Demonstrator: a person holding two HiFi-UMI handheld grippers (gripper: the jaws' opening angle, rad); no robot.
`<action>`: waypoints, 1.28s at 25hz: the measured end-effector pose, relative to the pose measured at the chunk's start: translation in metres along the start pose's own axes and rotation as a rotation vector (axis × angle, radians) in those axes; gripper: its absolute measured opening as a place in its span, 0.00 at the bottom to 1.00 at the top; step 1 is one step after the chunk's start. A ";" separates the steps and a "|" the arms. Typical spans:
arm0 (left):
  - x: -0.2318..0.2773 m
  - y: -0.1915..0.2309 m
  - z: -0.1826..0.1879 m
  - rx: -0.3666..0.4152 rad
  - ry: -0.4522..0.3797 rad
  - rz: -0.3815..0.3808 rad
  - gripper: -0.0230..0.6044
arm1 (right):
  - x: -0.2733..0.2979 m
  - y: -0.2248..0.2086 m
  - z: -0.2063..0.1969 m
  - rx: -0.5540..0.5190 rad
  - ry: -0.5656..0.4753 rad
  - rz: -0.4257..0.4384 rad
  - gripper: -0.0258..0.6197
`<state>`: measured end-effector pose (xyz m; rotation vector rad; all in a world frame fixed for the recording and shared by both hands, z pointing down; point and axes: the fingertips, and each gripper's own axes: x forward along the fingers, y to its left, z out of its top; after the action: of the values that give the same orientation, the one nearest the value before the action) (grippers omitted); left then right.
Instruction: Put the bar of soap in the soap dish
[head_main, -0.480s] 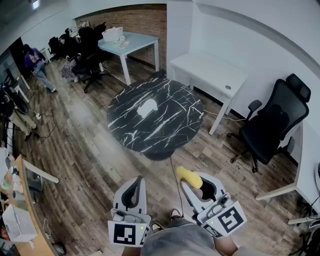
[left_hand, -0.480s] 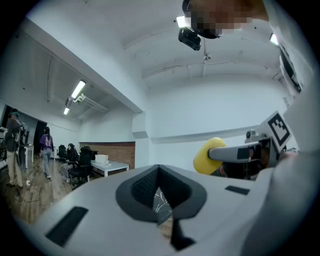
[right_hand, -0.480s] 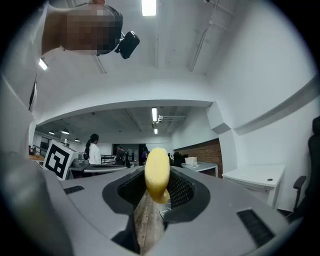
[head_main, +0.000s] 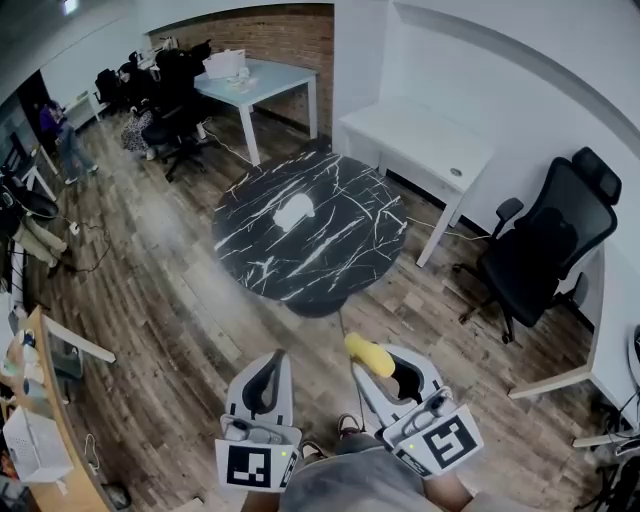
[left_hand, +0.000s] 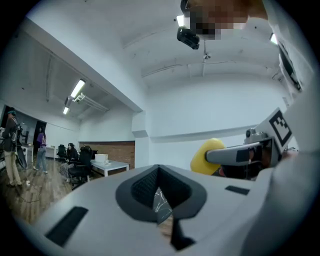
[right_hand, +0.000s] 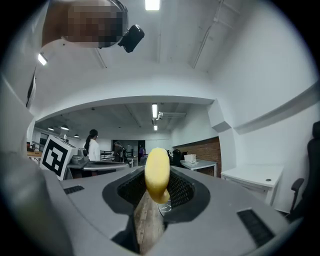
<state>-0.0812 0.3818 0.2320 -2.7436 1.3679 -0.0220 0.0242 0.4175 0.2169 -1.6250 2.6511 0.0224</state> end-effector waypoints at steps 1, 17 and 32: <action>0.001 0.000 0.000 0.001 0.000 -0.001 0.04 | 0.001 -0.001 -0.001 -0.001 0.002 0.000 0.23; 0.039 -0.030 -0.004 0.013 0.027 0.007 0.04 | 0.002 -0.052 -0.003 0.041 0.000 0.043 0.23; 0.076 -0.053 -0.016 0.012 0.085 0.031 0.04 | 0.012 -0.091 -0.016 0.059 0.023 0.103 0.23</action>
<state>0.0062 0.3515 0.2506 -2.7400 1.4261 -0.1456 0.0992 0.3652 0.2325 -1.4792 2.7225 -0.0715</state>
